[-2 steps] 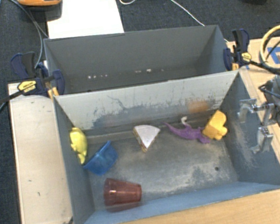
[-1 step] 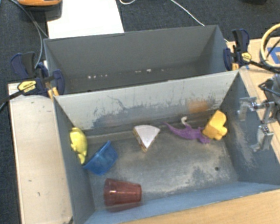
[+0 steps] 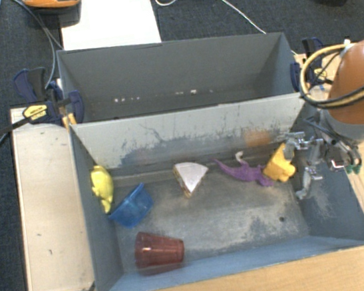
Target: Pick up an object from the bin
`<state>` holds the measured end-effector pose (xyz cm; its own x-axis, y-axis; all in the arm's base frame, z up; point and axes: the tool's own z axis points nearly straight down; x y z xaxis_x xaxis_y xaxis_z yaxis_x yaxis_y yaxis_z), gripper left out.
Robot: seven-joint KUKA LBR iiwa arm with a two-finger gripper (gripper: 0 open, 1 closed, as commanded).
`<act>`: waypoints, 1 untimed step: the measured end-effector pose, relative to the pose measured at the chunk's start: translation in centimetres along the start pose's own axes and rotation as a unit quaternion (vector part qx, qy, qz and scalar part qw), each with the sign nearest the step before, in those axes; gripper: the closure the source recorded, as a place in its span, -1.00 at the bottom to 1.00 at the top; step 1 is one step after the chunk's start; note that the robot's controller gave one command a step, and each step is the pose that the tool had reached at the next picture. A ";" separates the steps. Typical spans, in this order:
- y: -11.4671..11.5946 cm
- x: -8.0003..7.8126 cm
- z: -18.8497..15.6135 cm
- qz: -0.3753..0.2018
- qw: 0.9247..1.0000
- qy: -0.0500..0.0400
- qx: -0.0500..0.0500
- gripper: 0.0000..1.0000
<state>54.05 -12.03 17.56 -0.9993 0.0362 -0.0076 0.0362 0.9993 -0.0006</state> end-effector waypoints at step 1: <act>5.0 -3.1 1.6 0.072 0.997 0.001 0.000 -1.00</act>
Offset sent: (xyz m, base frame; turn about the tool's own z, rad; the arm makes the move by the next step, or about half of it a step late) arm 0.0392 0.0400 -0.0569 0.0877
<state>57.29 -7.13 16.01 -0.9836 0.1802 -0.0063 0.1802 0.9836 0.0010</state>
